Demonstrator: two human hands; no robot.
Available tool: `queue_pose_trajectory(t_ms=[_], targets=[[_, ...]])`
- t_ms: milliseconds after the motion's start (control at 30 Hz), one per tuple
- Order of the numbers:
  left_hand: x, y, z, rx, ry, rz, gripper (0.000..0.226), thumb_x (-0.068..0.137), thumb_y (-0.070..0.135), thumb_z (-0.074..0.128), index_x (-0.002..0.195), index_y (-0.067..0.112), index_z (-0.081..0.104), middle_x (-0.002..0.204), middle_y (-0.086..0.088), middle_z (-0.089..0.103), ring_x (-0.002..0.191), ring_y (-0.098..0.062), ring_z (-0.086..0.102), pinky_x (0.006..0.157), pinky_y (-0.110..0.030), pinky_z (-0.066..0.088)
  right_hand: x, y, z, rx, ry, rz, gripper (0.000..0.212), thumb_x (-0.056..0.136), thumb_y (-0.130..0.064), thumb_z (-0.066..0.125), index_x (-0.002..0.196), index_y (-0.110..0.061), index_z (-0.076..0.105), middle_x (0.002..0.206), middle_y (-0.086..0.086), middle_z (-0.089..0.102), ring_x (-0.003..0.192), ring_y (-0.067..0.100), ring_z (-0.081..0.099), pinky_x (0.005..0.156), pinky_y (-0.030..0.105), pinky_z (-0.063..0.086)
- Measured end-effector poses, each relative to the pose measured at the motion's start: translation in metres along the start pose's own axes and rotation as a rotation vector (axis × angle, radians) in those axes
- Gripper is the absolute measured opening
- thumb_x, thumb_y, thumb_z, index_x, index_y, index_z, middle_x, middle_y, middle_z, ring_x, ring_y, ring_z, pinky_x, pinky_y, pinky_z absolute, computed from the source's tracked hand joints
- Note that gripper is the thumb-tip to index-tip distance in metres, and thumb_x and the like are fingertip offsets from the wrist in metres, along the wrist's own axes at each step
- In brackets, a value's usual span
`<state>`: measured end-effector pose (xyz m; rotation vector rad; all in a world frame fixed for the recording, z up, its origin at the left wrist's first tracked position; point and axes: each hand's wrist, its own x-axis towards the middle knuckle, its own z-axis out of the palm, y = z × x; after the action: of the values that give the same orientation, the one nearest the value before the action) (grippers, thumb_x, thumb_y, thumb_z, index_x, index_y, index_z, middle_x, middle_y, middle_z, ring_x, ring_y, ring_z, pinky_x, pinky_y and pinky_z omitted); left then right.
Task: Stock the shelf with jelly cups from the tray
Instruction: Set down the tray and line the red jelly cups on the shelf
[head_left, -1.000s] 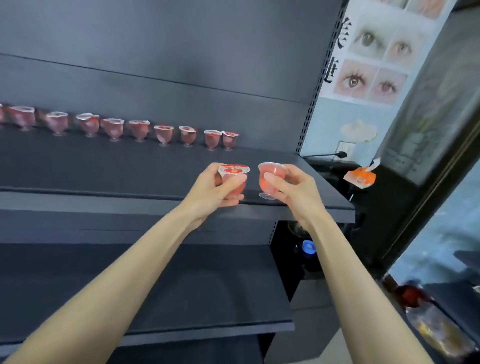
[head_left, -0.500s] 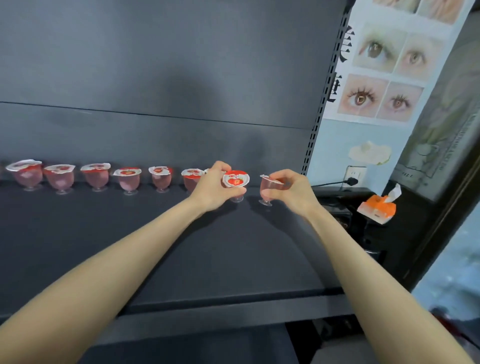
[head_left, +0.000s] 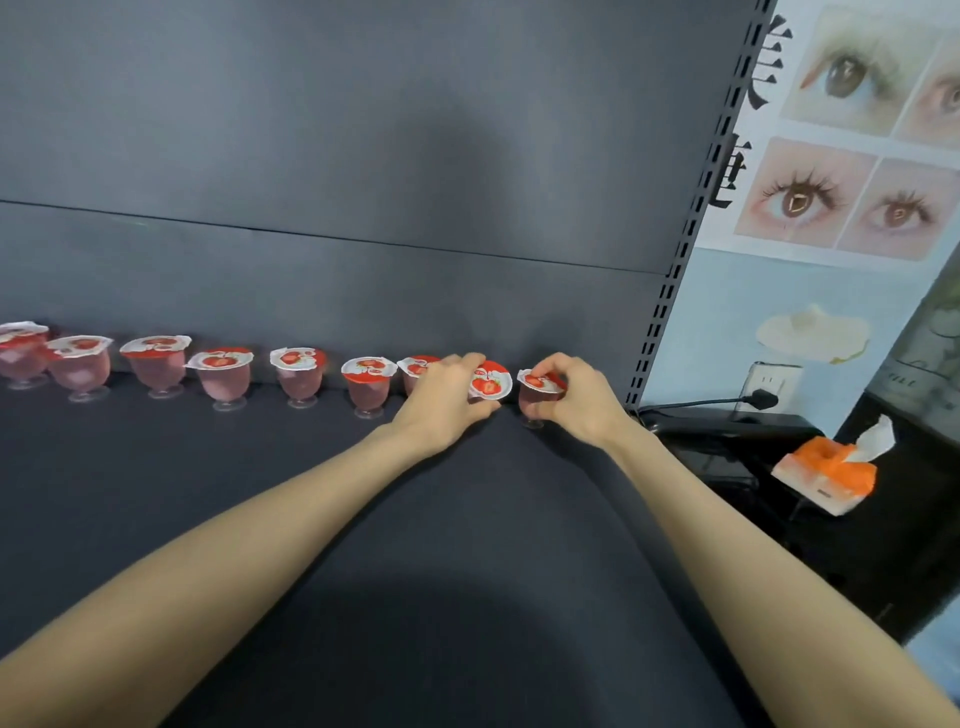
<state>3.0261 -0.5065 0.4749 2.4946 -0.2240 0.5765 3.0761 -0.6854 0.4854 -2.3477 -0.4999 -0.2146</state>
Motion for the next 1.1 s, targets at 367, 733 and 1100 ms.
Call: queue_pose_trajectory(t_ms=[367,733,1100], targets=[[0.004,-0.006,0.008,0.112,-0.079,-0.059,0.038,0.091,0.028,0.059,0.118,0.006,0.044,0.098,-0.019,0.062,0.093,-0.035,0.057,0.079,-0.041,0.045,0.007,0.008,0.009,-0.068,-0.005,-0.062,0.039,0.078,-0.015,0.074,0.111,-0.018,0.054,0.113,-0.003,0.038,0.101,0.024,0.054,0.094,0.032,0.044],[-0.009,0.005,-0.037,0.317,-0.217,-0.019,0.043,0.088,0.031,0.057,0.125,0.012,0.047,0.113,-0.015,0.062,0.107,-0.037,0.054,0.085,-0.039,0.045,-0.014,-0.028,-0.009,-0.266,-0.072,0.037,0.05,0.076,-0.02,0.076,0.121,-0.014,0.055,0.129,0.009,0.037,0.112,0.03,0.051,0.1,0.036,0.042],[-0.078,0.016,-0.14,0.344,-0.226,0.043,0.045,0.083,0.04,0.06,0.121,0.017,0.054,0.117,-0.011,0.062,0.11,-0.032,0.054,0.091,-0.041,0.046,-0.095,-0.125,-0.027,-0.389,0.026,-0.061,0.048,0.08,-0.018,0.069,0.125,-0.011,0.053,0.122,0.011,0.044,0.105,0.027,0.048,0.085,0.03,0.04]])
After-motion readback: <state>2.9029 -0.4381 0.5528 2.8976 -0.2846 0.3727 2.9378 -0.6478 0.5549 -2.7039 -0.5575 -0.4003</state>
